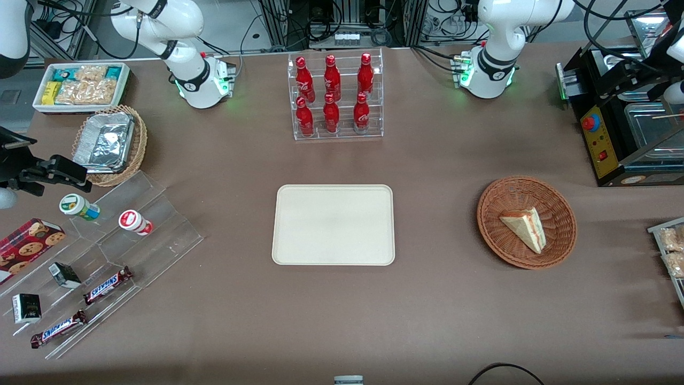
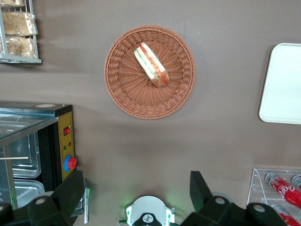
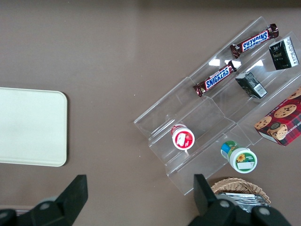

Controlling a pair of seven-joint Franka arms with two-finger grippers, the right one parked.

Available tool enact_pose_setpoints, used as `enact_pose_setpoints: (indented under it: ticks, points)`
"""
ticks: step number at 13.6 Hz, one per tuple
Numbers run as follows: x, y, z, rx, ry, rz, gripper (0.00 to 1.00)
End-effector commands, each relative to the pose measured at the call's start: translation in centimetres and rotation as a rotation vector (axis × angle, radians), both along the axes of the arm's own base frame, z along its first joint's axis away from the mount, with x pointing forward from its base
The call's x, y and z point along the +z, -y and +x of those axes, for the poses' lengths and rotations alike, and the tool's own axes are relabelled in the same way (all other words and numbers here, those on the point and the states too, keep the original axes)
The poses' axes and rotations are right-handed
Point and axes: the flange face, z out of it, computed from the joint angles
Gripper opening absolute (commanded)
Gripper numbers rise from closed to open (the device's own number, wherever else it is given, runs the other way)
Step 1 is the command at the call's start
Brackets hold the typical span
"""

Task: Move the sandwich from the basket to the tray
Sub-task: 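Move the left gripper over the wicker basket toward the sandwich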

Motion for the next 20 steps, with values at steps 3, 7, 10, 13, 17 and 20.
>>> enact_pose_setpoints:
  ticks: [3,7,10,13,17,20]
  points:
    - [-0.9,-0.3,0.2,-0.026,-0.013,-0.009,1.00]
    - [-6.4,-1.7,2.6,0.073,-0.097,-0.001,1.00]
    - [-12.0,-2.7,3.6,0.362,-0.127,0.023,1.00]
    - [-18.7,-3.7,4.4,0.575,-0.075,0.024,1.00]
    - [-27.2,-3.6,4.7,0.735,-0.009,0.022,1.00]
    - [-32.4,-3.3,5.4,0.758,-0.003,0.025,1.00]
